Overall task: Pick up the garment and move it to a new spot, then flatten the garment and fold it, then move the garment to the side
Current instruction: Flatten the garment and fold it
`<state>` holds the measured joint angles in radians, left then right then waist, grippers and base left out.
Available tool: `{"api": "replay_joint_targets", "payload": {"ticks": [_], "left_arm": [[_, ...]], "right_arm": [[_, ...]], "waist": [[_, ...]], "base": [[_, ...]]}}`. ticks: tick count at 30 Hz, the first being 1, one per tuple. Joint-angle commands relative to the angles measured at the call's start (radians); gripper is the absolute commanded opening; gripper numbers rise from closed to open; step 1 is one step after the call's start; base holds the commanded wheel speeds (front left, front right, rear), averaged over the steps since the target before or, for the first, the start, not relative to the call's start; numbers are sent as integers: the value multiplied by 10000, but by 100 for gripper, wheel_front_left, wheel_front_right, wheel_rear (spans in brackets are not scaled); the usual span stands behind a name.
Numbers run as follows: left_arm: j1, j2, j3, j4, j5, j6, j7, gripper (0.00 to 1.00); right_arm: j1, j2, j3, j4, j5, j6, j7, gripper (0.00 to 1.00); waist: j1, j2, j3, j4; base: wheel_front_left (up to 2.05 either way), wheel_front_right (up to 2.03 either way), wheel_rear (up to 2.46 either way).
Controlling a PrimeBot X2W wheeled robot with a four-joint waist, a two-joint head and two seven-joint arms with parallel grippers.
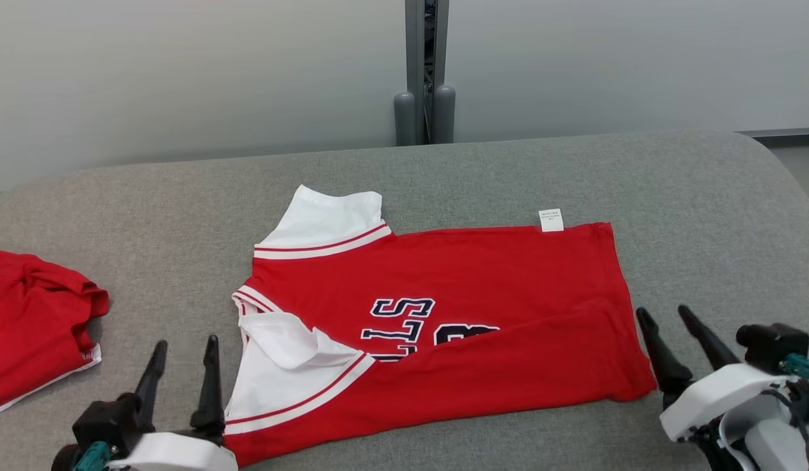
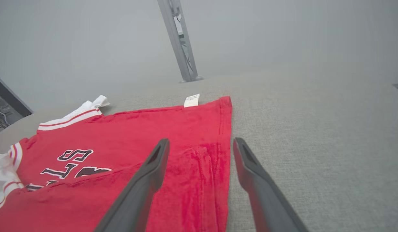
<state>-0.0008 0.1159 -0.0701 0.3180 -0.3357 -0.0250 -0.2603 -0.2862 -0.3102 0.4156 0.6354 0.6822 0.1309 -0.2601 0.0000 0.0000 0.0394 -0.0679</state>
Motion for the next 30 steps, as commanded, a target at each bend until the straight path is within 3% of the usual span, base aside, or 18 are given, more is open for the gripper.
{"api": "replay_joint_targets", "payload": {"ticks": [1, 6, 11, 19, 24, 30], "left_arm": [[7, -24, 170, -299, 154, 124, -44, 100], [460, -245, 738, -1578, 906, 407, -47, 100], [580, -314, 735, -1478, 1347, 220, -50, 100], [-602, -64, 352, -984, 1565, -460, -51, 100], [-2259, 583, -107, -158, 1560, -864, 252, 100], [-4347, 1247, -269, 1042, 485, -1048, 1051, 100]], "right_arm": [[105, -33, -308, -293, -323, -3, -67, 100], [971, 449, -1767, -1674, -1936, -3, -64, 100], [1481, 860, -2313, -2058, -2582, -3, -66, 100], [1117, 1099, -2284, -1963, -2831, -3, -19, 100], [476, 1231, -1963, -1758, -2839, -1, 79, 100], [-783, 1535, -1421, -1301, -2711, -3, 28, 100]], "waist": [[0, 0, -29, 16], [0, 0, -167, 120], [0, 0, -120, 161], [0, 0, 213, -84], [0, 0, 684, -567], [0, 0, 1517, -1450]], "base": [[0, 0, 0], [0, 0, 0], [0, 0, 0], [0, 0, 0], [0, 0, 0], [0, 0, 0]]}}
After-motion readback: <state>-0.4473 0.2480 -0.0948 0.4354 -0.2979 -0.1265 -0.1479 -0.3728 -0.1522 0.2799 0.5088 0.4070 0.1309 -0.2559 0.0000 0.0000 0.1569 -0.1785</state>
